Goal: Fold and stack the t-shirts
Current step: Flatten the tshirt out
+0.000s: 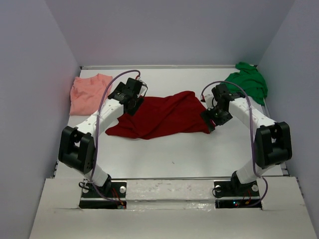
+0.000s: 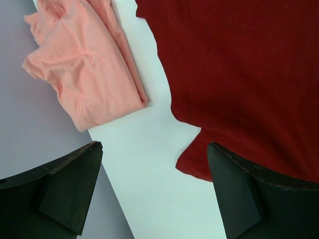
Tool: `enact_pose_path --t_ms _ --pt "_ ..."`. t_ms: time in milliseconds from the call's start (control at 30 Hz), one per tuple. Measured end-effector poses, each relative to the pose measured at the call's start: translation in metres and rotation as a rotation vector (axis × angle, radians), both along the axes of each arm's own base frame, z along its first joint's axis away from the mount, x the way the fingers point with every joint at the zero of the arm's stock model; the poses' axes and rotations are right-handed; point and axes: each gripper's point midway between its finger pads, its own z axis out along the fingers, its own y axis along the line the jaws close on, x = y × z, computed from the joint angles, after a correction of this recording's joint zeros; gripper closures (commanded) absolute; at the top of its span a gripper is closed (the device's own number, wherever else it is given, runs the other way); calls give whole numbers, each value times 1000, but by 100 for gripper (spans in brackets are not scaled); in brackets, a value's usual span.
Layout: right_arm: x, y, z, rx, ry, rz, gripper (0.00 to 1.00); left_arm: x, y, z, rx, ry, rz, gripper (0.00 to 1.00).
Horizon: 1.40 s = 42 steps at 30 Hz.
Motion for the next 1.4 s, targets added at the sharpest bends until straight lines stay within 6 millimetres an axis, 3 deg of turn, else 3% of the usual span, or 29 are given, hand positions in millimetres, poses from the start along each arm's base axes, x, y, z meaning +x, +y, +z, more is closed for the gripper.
enact_pose_path --t_ms 200,500,600,800,867,900,1000,1200,1400 --pt "-3 11 -15 52 50 2 19 -4 10 -4 -1 -3 18 1" --pt "-1 16 -61 53 164 1 21 -15 20 -9 1 3 30 1" --pt "4 16 -65 51 168 -2 25 -19 23 -9 2 2 32 1" --pt "16 14 -66 54 155 -14 44 -22 27 -3 4 -17 39 1" --pt "18 13 -66 55 154 -15 56 -23 27 -3 6 -17 40 1" --pt "19 12 -66 55 150 -15 63 -23 27 -3 6 -16 40 1" --pt "23 10 -67 59 139 -17 98 -23 27 -3 6 -16 41 1" --pt "25 6 -67 66 133 -29 100 -24 28 -4 9 -10 40 1" --pt "34 -16 -64 46 108 -82 100 -28 28 -13 11 17 29 1"
